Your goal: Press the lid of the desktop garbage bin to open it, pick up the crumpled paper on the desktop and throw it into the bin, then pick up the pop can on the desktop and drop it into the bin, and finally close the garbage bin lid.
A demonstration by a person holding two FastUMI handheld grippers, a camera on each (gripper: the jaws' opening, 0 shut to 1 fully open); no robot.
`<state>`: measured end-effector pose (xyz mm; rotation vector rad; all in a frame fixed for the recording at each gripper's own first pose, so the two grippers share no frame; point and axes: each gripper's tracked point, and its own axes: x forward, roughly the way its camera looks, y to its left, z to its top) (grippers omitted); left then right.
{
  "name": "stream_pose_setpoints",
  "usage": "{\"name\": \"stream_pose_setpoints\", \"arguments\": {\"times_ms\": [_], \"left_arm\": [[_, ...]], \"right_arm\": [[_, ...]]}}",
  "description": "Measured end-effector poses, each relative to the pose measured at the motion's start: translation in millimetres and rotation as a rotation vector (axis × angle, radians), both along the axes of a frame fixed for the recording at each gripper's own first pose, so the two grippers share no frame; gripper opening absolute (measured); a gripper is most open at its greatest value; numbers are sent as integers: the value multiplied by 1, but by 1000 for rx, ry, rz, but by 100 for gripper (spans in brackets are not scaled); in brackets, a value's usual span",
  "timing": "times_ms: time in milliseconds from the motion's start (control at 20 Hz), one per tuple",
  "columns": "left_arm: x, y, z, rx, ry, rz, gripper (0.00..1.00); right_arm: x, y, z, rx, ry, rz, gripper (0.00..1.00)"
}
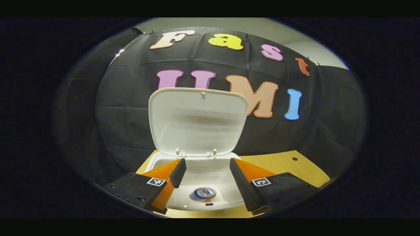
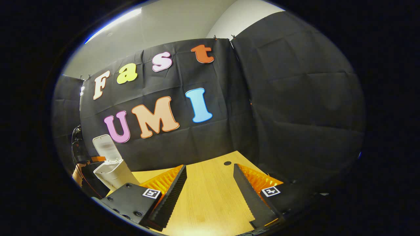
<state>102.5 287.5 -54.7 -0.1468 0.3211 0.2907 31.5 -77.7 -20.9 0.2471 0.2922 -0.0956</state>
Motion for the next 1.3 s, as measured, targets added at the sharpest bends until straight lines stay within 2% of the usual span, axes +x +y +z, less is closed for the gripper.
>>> {"name": "stream_pose_setpoints", "arguments": {"times_ms": [200, 250, 350, 400, 450, 650, 750, 800, 900, 950, 1050, 1150, 1200, 1250, 1300], "left_arm": [[-1, 5, 42, 120, -41, -6, 84], [0, 3, 56, 128, -57, -15, 81], [9, 5, 83, 158, -73, -28, 86], [15, 6, 94, 171, -76, -37, 94], [24, 7, 108, 180, -91, -49, 95], [61, 21, 159, 169, -169, -29, 95], [78, 30, 171, 190, -157, -9, 96], [88, 29, 175, 210, -159, -27, 96], [104, 27, 174, 208, -157, -59, 95], [110, 28, 169, 195, -140, -61, 99], [120, 34, 155, 172, -117, -55, 95], [121, 56, 135, 187, -56, 7, 94], [118, 66, 124, 188, -23, 38, 99], [116, 69, 111, 166, 5, 43, 95], [110, 68, 98, 123, 41, 38, 99]], "right_arm": [[5, 4, 3, -7, -5, 21, 95], [8, 6, 4, -11, -8, 29, 95], [12, 8, 4, -17, -11, 44, 95], [13, 9, 3, -18, -9, 52, 95], [14, 11, 1, -16, -6, 59, 95], [10, 17, -10, -13, 28, 88, 95], [5, 15, -17, -27, 50, 86, 96], [1, 15, -17, -29, 58, 85, 96], [-4, 15, -22, -19, 77, 84, 96], [-6, 16, -23, -14, 84, 82, 96], [-7, 18, -25, -10, 94, 81, 95], [-9, 21, -24, -16, 94, 86, 95], [-10, 21, -23, -22, 92, 88, 96], [-11, 22, -21, -27, 90, 89, 96], [-11, 22, -22, -29, 90, 89, 95]]}}
